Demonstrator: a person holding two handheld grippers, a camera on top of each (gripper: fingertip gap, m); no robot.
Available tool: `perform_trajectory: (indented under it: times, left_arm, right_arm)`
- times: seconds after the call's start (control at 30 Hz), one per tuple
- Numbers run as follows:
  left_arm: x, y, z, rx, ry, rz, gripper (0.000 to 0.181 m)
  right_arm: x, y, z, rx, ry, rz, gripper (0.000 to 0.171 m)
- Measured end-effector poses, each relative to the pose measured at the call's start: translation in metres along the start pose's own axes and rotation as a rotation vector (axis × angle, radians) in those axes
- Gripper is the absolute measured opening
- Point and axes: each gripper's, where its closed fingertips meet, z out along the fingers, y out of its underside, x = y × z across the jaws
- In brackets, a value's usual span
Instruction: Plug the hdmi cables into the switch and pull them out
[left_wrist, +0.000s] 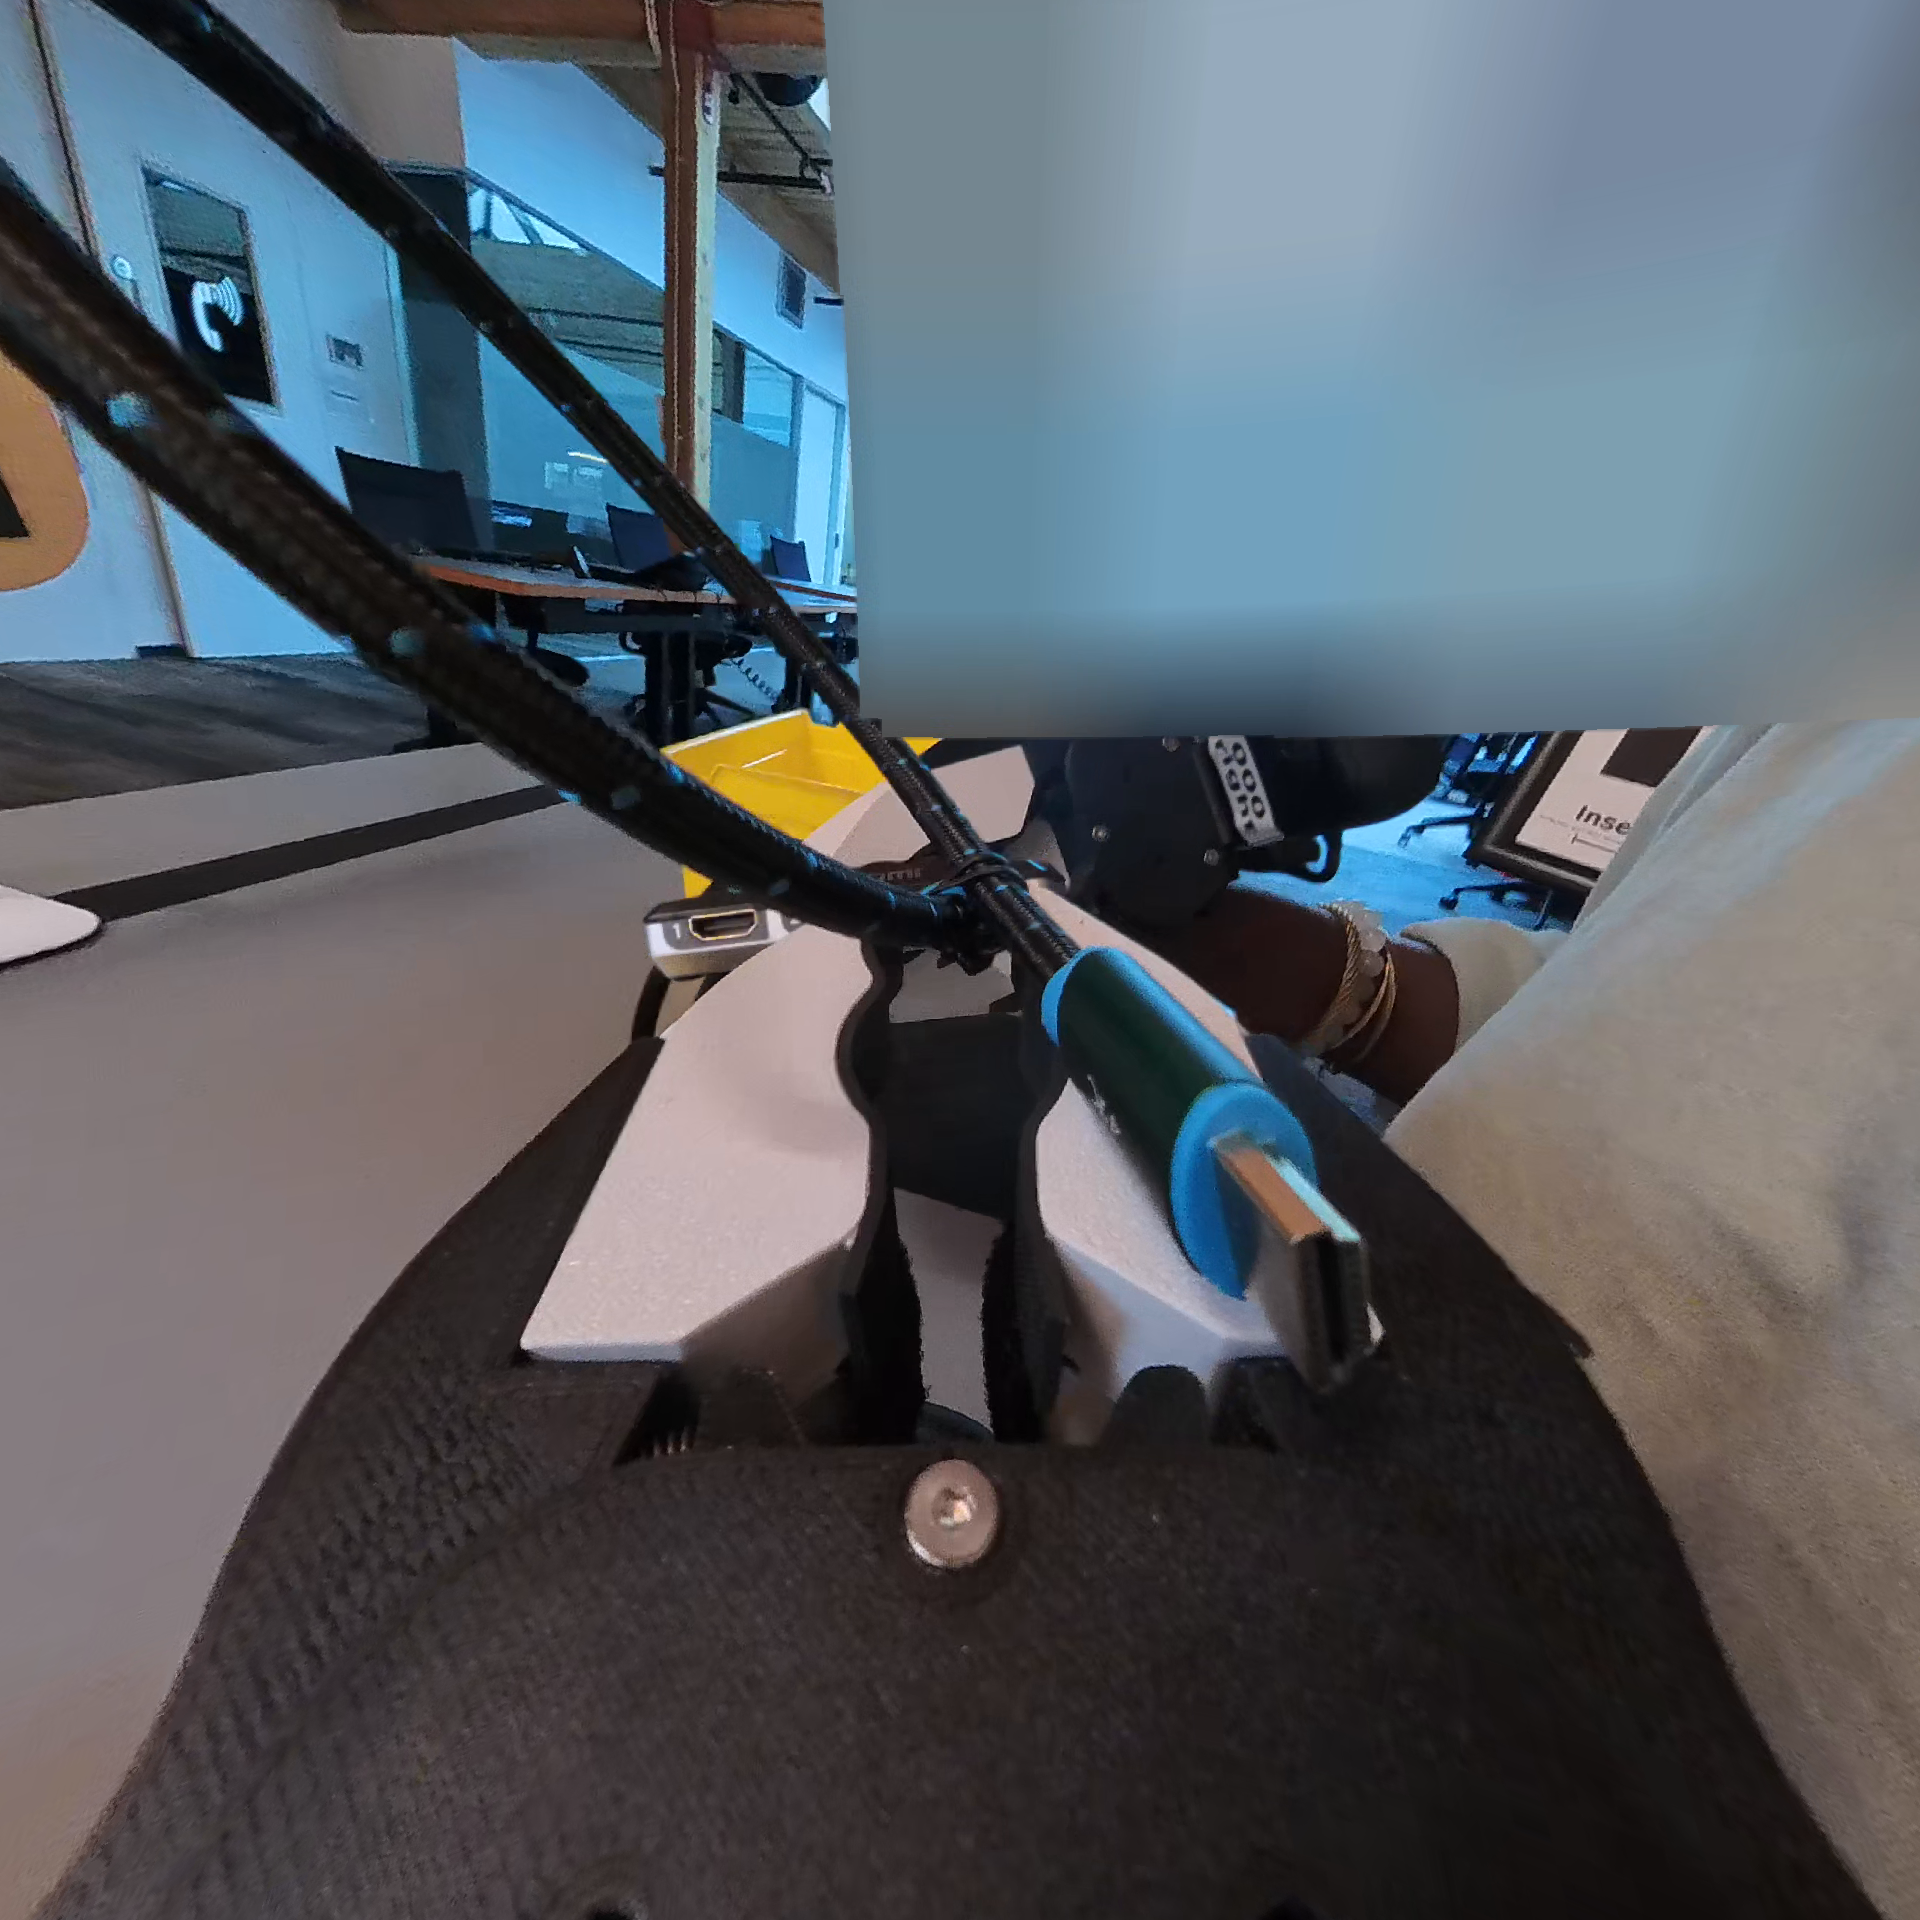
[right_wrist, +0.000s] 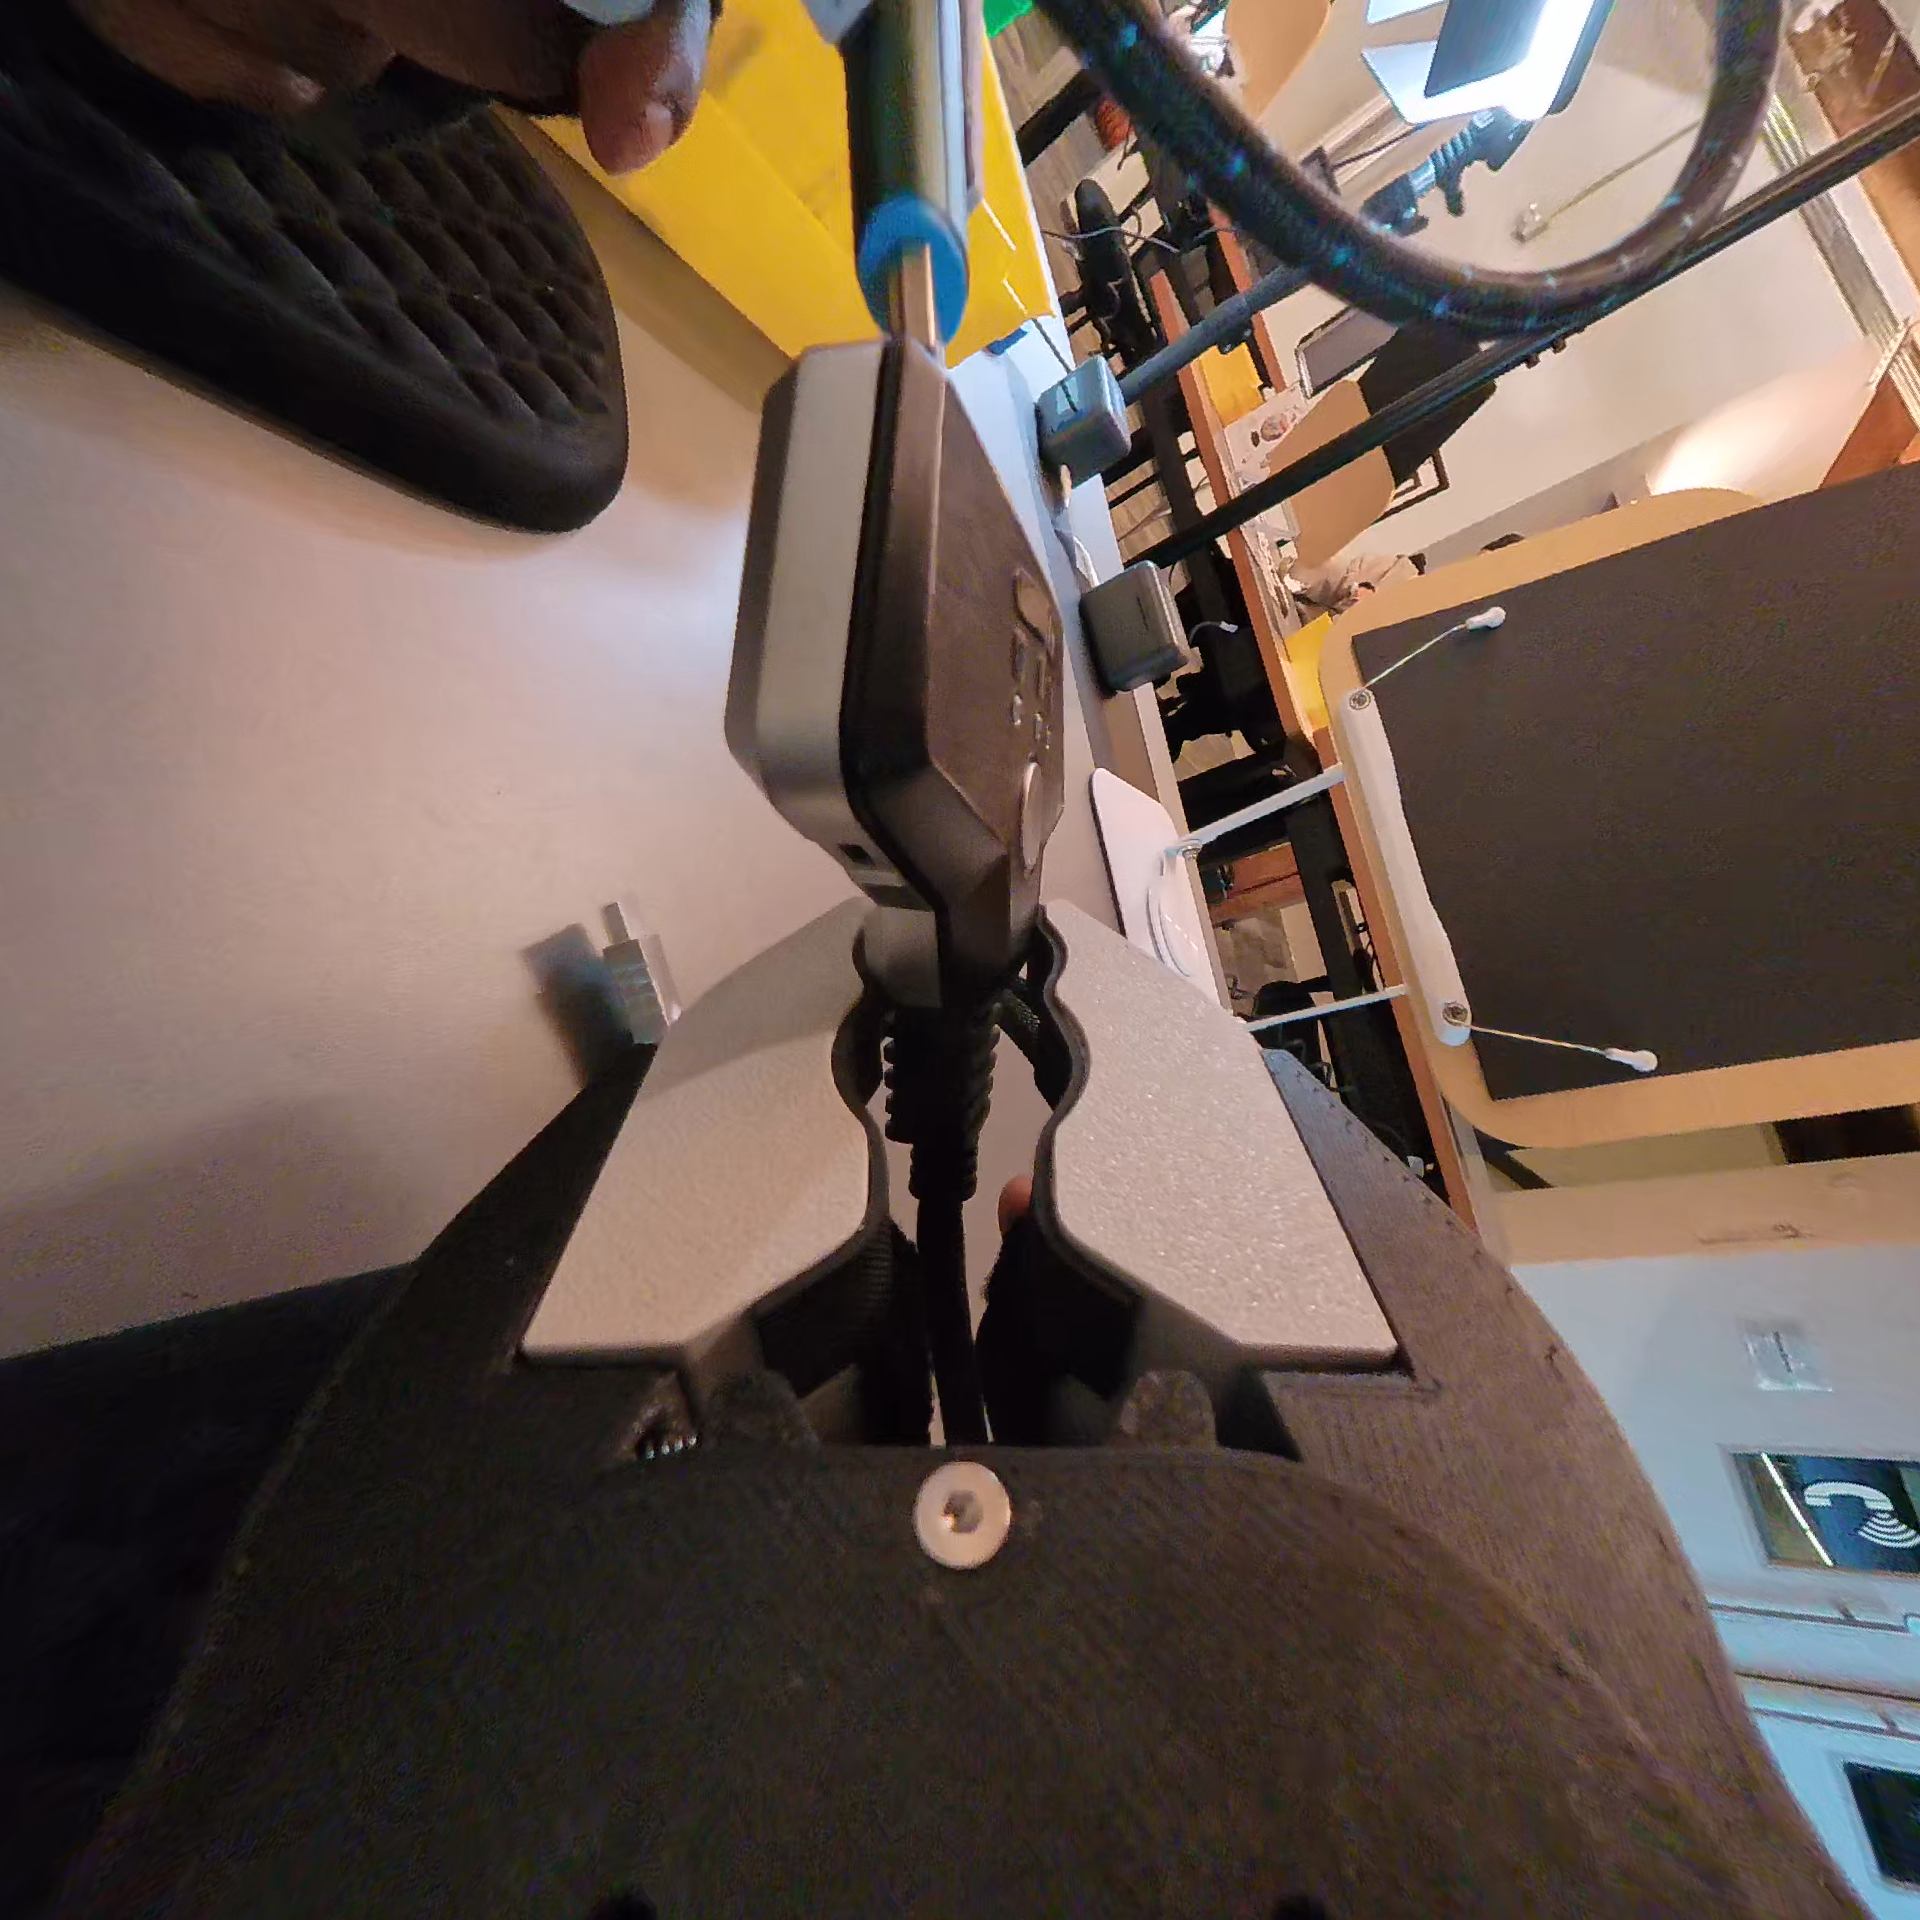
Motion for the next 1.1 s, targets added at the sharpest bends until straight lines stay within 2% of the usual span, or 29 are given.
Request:
perform_trajectory:
  times: [0.3,0.53,0.83,1.1]
  left_arm:
    - [-0.003,0.007,0.001,-0.068,-0.039,0.125,0.020]
    - [0.003,0.006,0.002,-0.045,-0.012,0.128,0.020]
    - [-0.001,0.012,0.002,-0.095,-0.041,0.183,0.020]
    - [-0.005,0.012,0.008,-0.058,-0.024,0.170,0.020]
  right_arm:
    - [-0.003,0.001,0.001,-0.012,-0.012,-0.020,0.026]
    - [-0.004,0.001,0.002,-0.017,-0.023,-0.032,0.026]
    - [-0.007,0.006,0.006,-0.077,-0.030,-0.067,0.026]
    - [-0.006,0.006,0.007,-0.107,-0.032,-0.043,0.026]
